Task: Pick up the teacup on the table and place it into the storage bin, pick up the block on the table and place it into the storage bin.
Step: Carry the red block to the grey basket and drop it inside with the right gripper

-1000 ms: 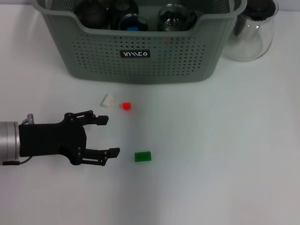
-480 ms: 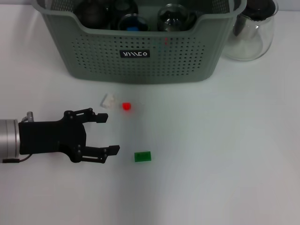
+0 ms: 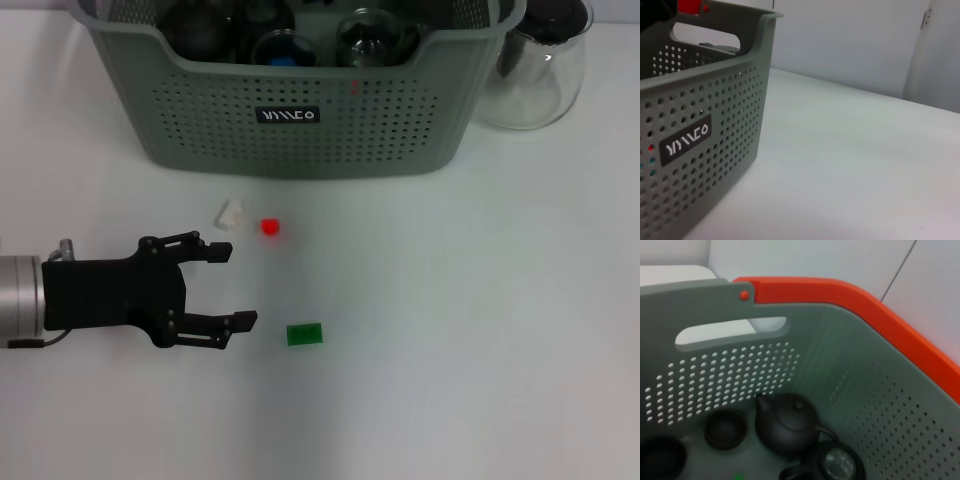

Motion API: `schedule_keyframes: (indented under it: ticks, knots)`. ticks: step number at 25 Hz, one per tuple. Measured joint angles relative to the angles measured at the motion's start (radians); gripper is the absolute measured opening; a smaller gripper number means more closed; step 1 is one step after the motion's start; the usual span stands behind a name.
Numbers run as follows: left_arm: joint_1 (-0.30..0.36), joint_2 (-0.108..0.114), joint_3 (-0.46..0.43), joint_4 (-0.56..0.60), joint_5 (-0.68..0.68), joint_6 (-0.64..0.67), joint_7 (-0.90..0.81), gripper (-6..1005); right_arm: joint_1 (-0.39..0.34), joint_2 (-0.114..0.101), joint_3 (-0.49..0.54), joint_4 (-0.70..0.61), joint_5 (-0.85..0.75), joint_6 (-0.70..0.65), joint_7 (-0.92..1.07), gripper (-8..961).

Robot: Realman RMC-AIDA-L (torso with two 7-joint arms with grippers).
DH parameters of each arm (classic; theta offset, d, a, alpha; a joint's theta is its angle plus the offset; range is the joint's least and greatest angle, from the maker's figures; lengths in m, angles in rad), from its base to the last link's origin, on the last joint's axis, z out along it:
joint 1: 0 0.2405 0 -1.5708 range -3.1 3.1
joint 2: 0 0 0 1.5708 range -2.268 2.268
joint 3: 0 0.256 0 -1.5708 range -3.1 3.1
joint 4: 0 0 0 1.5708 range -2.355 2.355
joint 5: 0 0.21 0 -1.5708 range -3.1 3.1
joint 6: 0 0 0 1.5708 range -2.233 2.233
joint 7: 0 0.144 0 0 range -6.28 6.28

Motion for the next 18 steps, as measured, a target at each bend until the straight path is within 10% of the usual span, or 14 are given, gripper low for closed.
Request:
schedule_keyframes:
  ticks: [18]
  knots:
    - [0.006,-0.001,0.0,-0.004,0.0,-0.002,0.0,920,-0.002,-0.003,-0.008,-0.027,0.006,-0.059,-0.002,644]
